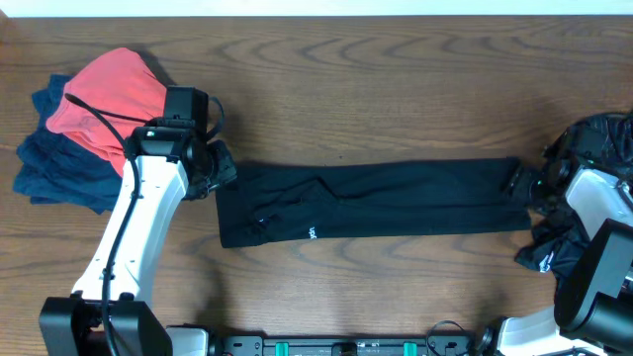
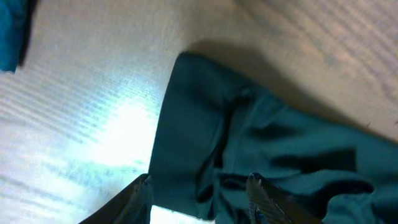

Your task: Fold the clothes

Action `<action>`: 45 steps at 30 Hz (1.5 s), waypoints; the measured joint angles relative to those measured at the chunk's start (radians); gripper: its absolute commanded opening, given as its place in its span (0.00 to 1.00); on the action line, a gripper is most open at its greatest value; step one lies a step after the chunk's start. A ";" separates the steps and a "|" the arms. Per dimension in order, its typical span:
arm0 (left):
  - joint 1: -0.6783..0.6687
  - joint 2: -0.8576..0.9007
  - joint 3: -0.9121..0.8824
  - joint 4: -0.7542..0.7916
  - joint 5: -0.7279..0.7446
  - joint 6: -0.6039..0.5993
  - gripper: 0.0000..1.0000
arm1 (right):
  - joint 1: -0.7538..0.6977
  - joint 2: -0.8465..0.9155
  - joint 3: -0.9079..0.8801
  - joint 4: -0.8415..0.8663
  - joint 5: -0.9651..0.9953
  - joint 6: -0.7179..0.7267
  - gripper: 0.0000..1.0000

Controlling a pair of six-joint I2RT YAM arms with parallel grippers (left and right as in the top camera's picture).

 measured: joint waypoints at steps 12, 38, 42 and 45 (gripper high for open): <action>0.000 0.000 0.000 -0.010 0.000 0.000 0.52 | 0.000 0.000 0.006 0.005 -0.077 -0.057 0.62; 0.000 0.000 0.000 -0.010 0.000 0.003 0.55 | 0.000 0.000 -0.058 0.040 -0.080 -0.081 0.51; 0.000 0.000 0.000 -0.010 0.000 0.003 0.55 | 0.000 -0.002 -0.071 0.063 -0.070 -0.083 0.40; 0.000 0.000 0.000 -0.010 0.000 0.003 0.56 | 0.000 -0.005 -0.079 0.074 -0.066 -0.090 0.16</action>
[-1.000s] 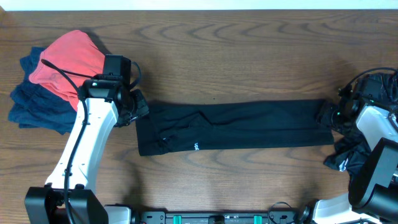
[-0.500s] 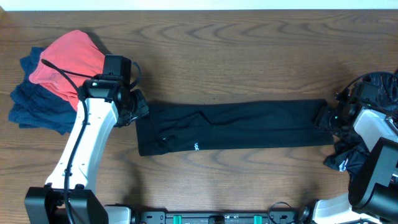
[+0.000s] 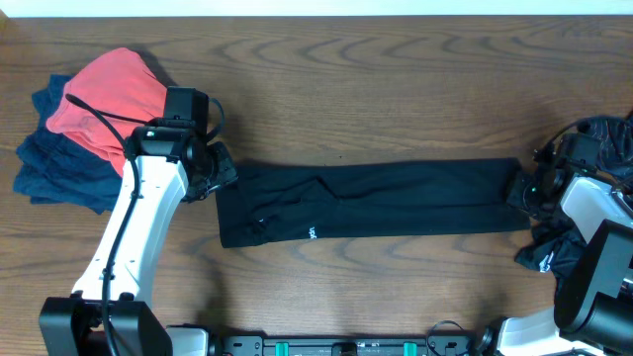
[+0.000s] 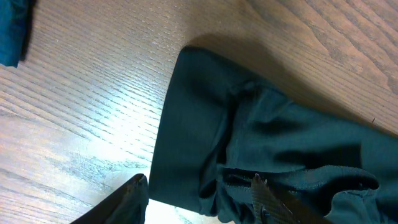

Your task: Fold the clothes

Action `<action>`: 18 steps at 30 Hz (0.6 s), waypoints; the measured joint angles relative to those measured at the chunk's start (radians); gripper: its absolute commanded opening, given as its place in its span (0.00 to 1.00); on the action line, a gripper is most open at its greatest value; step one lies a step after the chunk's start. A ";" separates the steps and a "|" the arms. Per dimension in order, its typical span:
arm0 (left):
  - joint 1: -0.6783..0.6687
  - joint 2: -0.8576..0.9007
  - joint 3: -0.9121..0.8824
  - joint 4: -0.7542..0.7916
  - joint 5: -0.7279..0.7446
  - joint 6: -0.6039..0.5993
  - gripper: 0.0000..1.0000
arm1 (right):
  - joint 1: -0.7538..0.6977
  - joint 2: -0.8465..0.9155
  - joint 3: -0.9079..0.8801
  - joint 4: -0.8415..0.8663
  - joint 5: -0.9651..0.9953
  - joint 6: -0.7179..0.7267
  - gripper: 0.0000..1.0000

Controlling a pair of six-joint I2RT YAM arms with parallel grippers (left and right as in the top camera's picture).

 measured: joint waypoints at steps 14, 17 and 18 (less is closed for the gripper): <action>0.000 0.000 0.000 0.005 0.000 0.000 0.56 | 0.000 0.012 0.098 -0.040 0.034 0.050 0.01; 0.000 0.000 0.000 0.010 0.000 0.000 0.56 | 0.000 0.012 0.190 -0.090 0.079 0.056 0.01; 0.000 0.000 0.000 0.012 0.000 0.000 0.56 | 0.000 0.012 0.218 -0.110 0.092 0.056 0.01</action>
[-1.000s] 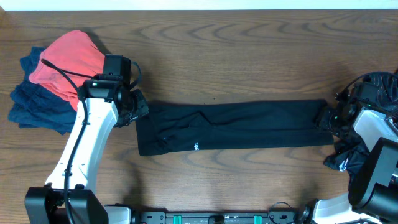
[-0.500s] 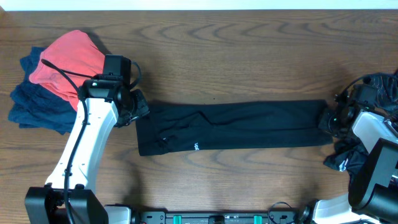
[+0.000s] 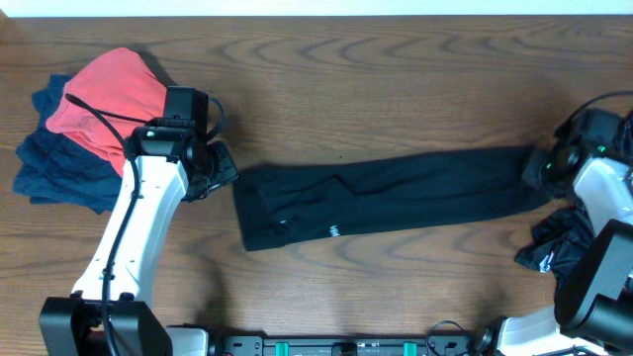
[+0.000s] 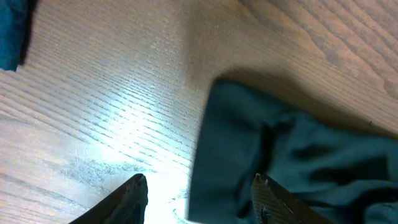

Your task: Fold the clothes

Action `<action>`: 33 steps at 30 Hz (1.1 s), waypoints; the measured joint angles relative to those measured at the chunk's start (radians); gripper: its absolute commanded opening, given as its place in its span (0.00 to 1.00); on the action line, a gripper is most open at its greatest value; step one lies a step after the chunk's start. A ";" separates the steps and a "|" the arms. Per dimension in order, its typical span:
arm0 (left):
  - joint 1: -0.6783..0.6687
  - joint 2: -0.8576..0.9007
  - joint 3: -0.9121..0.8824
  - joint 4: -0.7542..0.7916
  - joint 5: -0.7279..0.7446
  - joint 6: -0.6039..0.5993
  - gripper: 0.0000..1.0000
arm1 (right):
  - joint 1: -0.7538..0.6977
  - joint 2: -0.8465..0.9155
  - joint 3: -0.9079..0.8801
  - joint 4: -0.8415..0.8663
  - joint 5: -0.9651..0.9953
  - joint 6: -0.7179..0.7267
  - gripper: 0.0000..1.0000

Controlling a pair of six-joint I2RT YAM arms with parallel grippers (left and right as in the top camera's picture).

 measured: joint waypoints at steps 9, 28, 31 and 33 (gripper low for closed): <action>0.000 0.000 0.000 0.005 0.000 0.000 0.56 | 0.080 0.000 0.103 -0.161 0.051 0.000 0.01; 0.000 0.000 0.000 -0.006 -0.001 0.000 0.61 | 0.575 0.000 0.104 -0.194 0.061 -0.003 0.02; 0.000 0.000 0.000 -0.007 -0.003 0.000 0.61 | 0.609 0.000 0.104 -0.194 0.061 -0.003 0.03; 0.000 0.000 0.000 -0.007 -0.003 0.000 0.61 | 0.629 0.000 0.104 -0.194 0.061 -0.003 0.02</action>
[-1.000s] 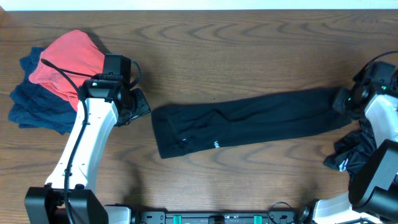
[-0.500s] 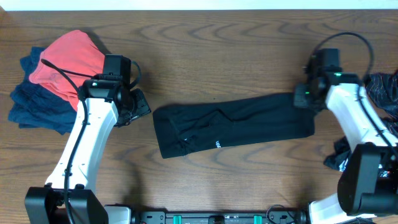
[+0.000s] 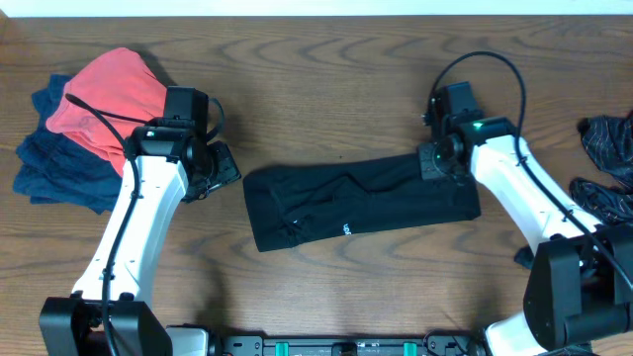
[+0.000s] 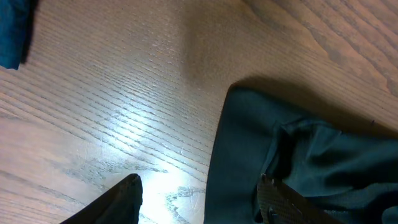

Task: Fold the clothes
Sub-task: 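Fold the right end leftward over the strip with the right gripper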

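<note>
A black garment lies in the middle of the table as a short doubled strip, slightly slanted. My right gripper sits on its upper right corner, shut on the cloth. Just off its left end, my left gripper stands open. In the left wrist view that gripper has one finger over bare wood and the other over the garment's edge, with nothing held.
At the far left sits a pile with a red garment on top of blue clothes. Dark clothes lie heaped at the right edge of the table. A strip of blue cloth shows at the left edge of the left wrist view.
My right gripper has moved from the far right to the table's middle with the garment's end in it. The garment is now about half as long. Its left end sits slightly further right.
The garment first lay stretched long, with my left gripper at its left end and my right at its right end. It then sat shifted right and slanted, clear of my open left gripper. Now its right end is over the middle.
</note>
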Action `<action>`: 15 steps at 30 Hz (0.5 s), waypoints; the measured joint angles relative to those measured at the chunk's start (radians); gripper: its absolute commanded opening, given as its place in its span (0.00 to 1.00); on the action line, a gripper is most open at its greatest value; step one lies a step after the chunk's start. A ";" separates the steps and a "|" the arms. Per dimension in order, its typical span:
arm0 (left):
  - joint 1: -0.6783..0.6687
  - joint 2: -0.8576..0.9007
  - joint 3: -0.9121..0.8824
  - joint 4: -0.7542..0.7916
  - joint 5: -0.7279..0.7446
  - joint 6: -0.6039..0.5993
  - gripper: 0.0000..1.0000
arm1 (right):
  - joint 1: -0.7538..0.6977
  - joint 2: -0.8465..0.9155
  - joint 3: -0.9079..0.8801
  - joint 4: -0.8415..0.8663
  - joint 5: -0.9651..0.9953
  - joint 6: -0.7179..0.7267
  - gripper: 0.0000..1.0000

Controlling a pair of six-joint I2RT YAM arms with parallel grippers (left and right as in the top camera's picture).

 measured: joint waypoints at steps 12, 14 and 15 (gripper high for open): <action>0.000 0.000 0.000 0.000 0.000 0.000 0.62 | 0.064 0.000 0.000 0.000 -0.010 0.000 0.08; 0.000 0.000 0.000 0.000 0.000 0.000 0.62 | 0.066 0.000 0.000 0.000 -0.032 -0.002 0.10; 0.000 0.000 0.000 0.000 0.000 0.000 0.62 | 0.066 0.000 0.000 0.000 -0.049 -0.007 0.13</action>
